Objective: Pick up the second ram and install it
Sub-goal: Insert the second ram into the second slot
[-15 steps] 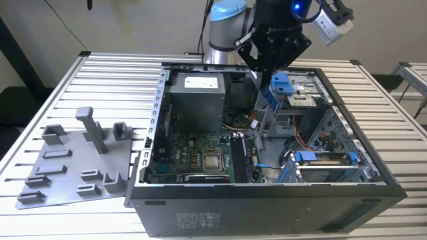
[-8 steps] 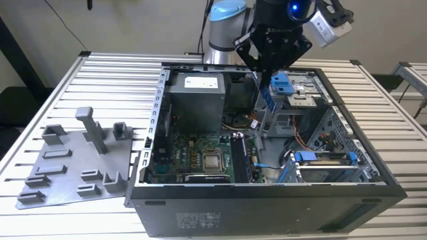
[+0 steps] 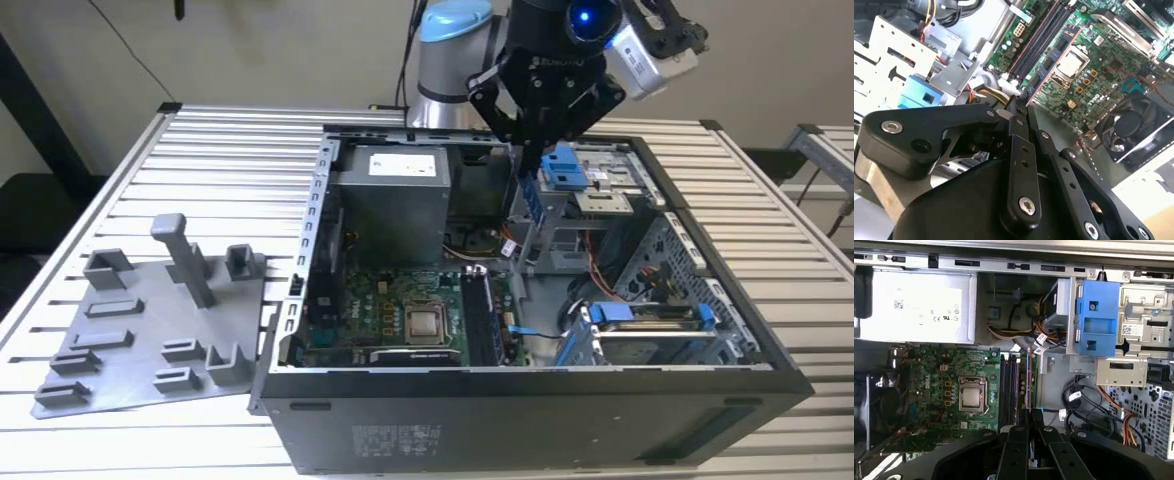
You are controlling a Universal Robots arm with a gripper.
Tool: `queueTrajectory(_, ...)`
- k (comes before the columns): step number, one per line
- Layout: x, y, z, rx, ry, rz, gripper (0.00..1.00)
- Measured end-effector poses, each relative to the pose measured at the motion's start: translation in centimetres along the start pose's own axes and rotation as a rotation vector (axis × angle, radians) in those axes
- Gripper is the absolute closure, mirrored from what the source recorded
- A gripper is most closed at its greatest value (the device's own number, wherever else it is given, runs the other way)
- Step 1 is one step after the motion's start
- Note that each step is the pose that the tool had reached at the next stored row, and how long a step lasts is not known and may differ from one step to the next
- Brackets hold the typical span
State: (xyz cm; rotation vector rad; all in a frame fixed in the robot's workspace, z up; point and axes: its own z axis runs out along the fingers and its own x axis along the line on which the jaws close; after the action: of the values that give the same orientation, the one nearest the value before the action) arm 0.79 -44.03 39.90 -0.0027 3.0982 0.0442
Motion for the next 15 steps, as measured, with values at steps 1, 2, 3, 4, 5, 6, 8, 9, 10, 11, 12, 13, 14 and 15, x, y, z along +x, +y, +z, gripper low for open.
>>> queueTrajectory(1,0.00,0.00,0.01,0.0004,0.0003,0.008,0.86)
queueTrajectory(2,0.00,0.00,0.01,0.0006,0.0005,0.015,0.86)
queueTrajectory(3,0.00,-0.01,0.01,0.0007,0.0005,0.017,0.86)
queueTrajectory(4,0.00,-0.01,0.01,0.0008,0.0005,0.017,0.86)
queueTrajectory(5,0.00,-0.01,0.01,0.0008,0.0005,0.018,0.86)
queueTrajectory(6,0.00,-0.01,0.01,0.0008,0.0005,0.018,0.86)
queueTrajectory(8,0.00,0.00,0.02,0.0007,0.0005,0.018,0.86)
queueTrajectory(9,0.00,-0.01,0.02,0.0007,0.0005,0.018,0.86)
queueTrajectory(10,0.00,-0.01,0.02,0.0009,0.0010,0.018,0.86)
queueTrajectory(11,-0.02,0.00,0.05,0.0008,0.0036,0.018,0.86)
queueTrajectory(12,-0.03,0.00,0.08,0.0014,0.0084,0.018,0.86)
queueTrajectory(13,-0.04,-0.01,0.11,0.0019,0.0124,0.018,0.86)
queueTrajectory(14,-0.08,-0.01,0.17,0.0019,0.0171,0.018,0.86)
queueTrajectory(15,-0.15,-0.02,0.23,0.0020,0.0225,0.019,0.86)
